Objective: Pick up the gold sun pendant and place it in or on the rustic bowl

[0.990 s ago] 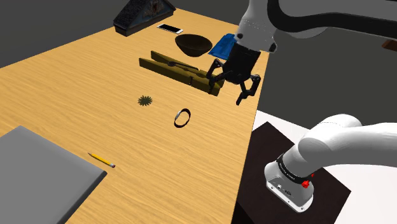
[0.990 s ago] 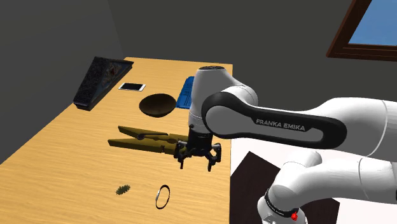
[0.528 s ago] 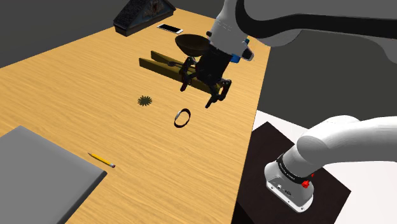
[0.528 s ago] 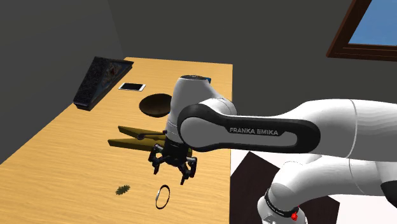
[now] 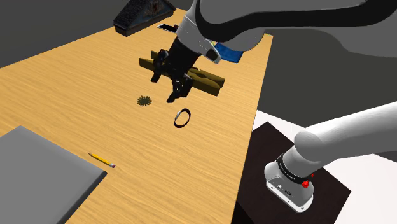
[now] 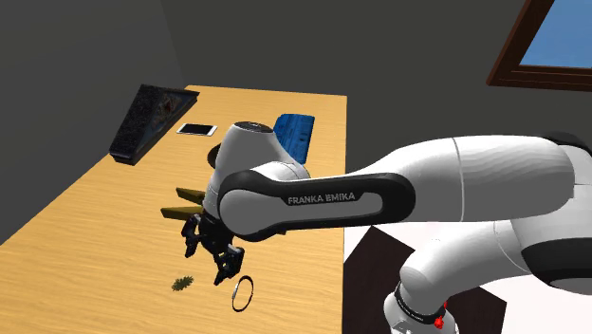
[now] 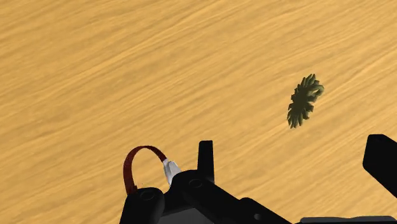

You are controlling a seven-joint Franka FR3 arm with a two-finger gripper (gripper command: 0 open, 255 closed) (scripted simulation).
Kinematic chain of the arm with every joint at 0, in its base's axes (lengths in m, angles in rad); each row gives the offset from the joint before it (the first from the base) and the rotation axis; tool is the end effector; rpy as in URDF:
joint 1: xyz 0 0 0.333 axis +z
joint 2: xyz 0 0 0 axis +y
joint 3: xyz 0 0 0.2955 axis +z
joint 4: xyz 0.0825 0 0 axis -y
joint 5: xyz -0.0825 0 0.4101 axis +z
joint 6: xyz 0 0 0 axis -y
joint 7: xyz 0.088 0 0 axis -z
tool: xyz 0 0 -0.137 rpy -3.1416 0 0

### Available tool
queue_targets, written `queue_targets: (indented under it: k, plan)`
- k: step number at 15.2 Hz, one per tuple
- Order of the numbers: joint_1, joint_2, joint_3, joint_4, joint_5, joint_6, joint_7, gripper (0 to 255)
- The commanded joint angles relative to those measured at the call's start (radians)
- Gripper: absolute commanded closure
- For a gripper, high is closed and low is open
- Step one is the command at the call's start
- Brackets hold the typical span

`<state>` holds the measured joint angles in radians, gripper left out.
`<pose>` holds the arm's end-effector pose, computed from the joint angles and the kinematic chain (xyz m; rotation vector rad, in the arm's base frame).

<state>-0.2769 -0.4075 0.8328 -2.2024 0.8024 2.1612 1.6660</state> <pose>0.4228 0.3402 0.4634 -1.9799 1.8101 0.3388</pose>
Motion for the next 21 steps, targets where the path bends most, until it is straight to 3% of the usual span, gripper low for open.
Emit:
queue_targets:
  k: [1, 10, 17, 18, 21]
  plan:
    - [-0.049, 0.07, 0.068, 0.053, -0.024, 0.072, 0.103, 0]
    - [-0.1, 0.208, 0.198, 0.06, -0.099, 0.232, 0.178, 0]
    - [-0.1, 0.208, 0.197, 0.06, -0.099, 0.232, 0.178, 0]
    - [-0.1, 0.208, 0.197, 0.06, -0.099, 0.232, 0.178, 255]
    - [-0.1, 0.208, 0.197, 0.06, -0.099, 0.232, 0.178, 255]
